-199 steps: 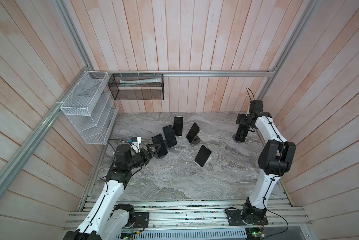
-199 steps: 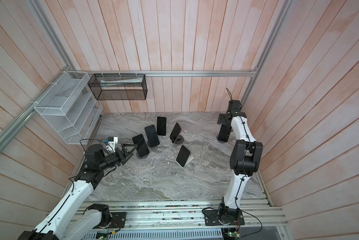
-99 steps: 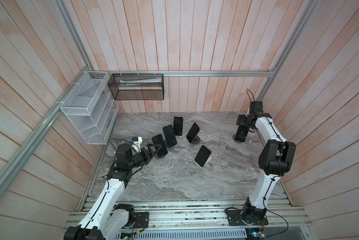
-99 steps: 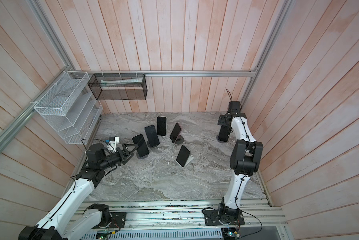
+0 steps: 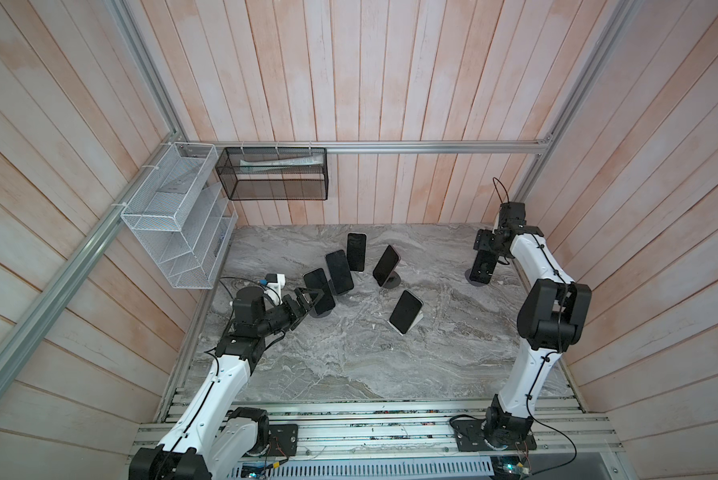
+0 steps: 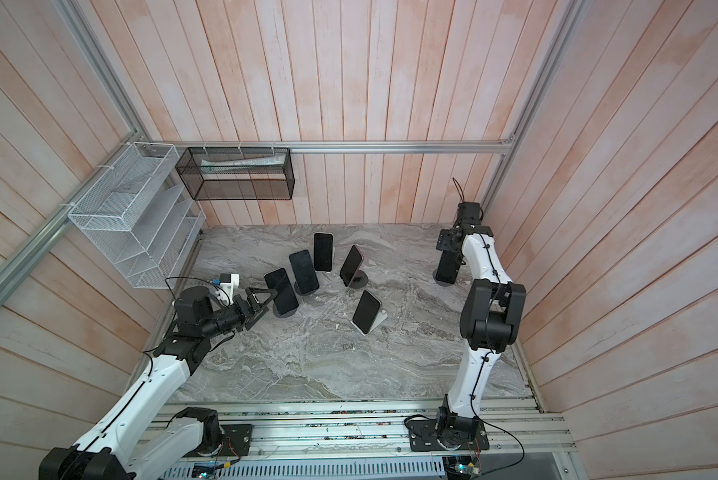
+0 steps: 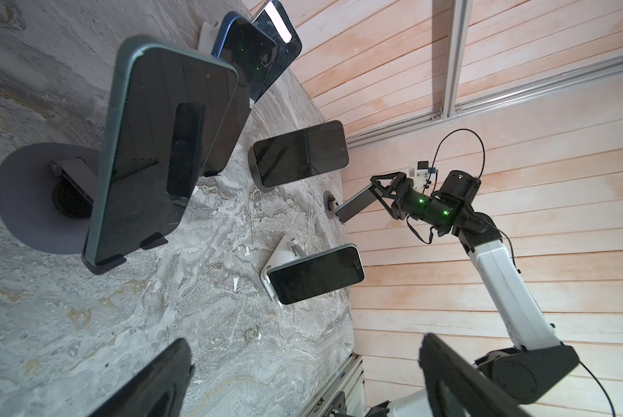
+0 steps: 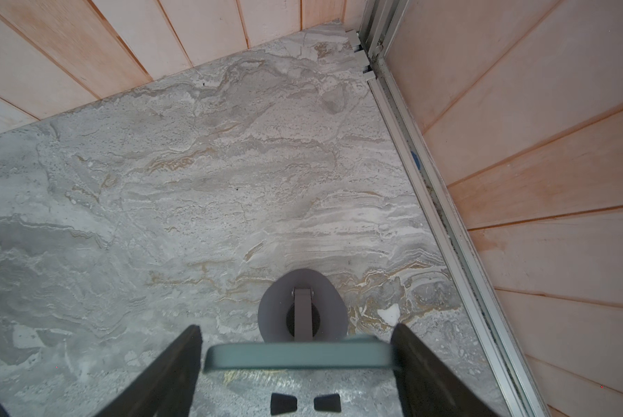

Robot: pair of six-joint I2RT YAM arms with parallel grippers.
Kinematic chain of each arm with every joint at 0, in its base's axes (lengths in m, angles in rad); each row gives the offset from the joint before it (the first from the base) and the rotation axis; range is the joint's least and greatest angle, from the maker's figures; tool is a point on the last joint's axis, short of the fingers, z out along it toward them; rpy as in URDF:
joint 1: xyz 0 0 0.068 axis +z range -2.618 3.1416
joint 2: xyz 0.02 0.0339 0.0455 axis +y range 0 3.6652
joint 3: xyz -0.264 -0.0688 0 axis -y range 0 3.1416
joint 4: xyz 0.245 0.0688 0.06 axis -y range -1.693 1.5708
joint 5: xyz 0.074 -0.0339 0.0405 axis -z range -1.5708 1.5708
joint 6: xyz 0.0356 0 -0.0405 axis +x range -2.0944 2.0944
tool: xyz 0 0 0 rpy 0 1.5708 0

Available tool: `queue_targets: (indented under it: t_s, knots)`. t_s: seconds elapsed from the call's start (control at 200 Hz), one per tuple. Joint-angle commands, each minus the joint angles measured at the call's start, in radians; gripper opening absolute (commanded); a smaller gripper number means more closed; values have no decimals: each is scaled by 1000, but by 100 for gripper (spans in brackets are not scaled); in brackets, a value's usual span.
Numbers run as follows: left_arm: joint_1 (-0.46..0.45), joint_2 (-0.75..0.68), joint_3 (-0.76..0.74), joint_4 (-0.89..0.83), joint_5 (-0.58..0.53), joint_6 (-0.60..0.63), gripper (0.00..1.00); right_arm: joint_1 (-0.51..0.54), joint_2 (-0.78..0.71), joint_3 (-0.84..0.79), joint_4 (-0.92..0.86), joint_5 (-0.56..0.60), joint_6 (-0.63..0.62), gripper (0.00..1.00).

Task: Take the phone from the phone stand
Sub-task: 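Close the right gripper on the phone's top edge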

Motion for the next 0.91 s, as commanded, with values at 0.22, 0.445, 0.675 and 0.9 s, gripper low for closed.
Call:
queue_targets:
  t_s: [0.22, 0.445, 0.675, 0.9]
  knots:
    - [-4, 4, 30, -27, -18, 53, 100, -11, 35, 8, 2, -4, -6, 77]
    - [-3, 5, 33, -34, -17, 61, 100, -11, -5, -32, 30, -4, -15, 70]
    - [-2, 3, 101, -124, -48, 168, 100, -11, -98, -78, 77, 7, -38, 67]
    - [-2, 6, 128, -123, -4, 179, 100, -10, -186, -131, 119, 26, -41, 65]
